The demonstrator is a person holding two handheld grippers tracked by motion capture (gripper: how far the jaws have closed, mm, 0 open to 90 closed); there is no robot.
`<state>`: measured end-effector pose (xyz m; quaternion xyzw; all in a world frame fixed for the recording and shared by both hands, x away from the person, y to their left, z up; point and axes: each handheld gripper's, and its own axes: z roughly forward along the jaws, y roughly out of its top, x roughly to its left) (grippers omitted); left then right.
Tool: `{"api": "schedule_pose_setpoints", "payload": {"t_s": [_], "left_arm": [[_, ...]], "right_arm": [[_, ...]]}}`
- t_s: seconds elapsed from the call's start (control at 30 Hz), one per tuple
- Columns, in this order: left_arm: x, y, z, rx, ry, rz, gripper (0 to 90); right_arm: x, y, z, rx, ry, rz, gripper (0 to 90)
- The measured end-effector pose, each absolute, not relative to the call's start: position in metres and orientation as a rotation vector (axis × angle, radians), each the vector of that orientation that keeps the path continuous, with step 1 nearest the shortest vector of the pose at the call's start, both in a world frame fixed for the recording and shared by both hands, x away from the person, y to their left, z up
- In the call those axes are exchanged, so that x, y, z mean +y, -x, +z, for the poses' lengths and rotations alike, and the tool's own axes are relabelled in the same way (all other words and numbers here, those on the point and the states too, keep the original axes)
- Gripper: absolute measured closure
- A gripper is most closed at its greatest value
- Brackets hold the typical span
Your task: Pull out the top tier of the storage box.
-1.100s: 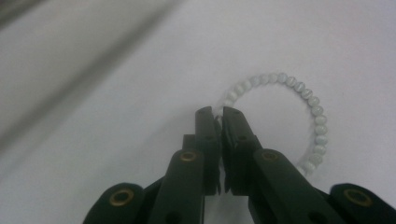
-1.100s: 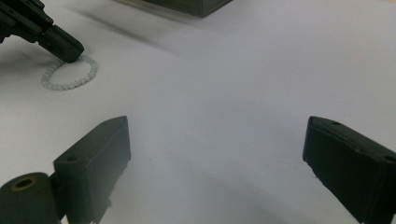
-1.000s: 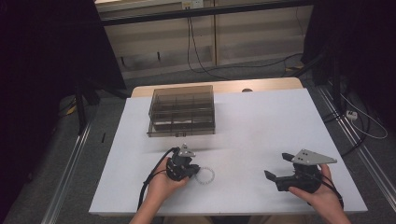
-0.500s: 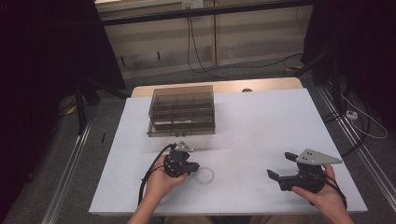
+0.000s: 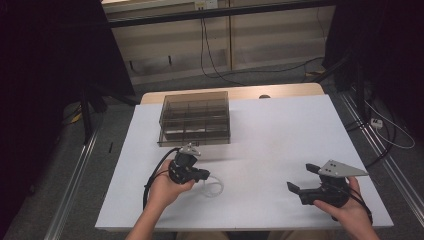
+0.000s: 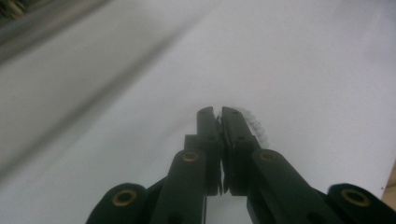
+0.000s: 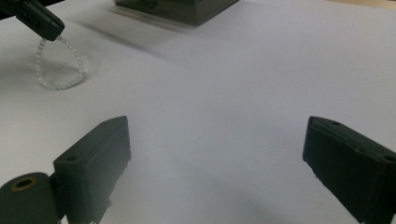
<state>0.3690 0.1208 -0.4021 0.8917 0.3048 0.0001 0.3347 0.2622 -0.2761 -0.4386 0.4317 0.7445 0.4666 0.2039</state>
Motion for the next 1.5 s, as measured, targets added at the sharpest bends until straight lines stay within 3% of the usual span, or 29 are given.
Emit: {"api": "schedule_pose_setpoints", "payload": {"t_s": [0.47,1.5], "left_arm": [[0.121,-0.380,-0.366,0.774,-2.342,-0.008,87.6],[0.127,-0.400,-0.330,0.773,-2.385,-0.035,87.6]], "right_arm": [[-0.278,-0.259,-0.438,2.067,-1.210,1.310,7.2],[-0.279,-0.262,-0.442,2.082,-1.214,1.307,6.8]]}}
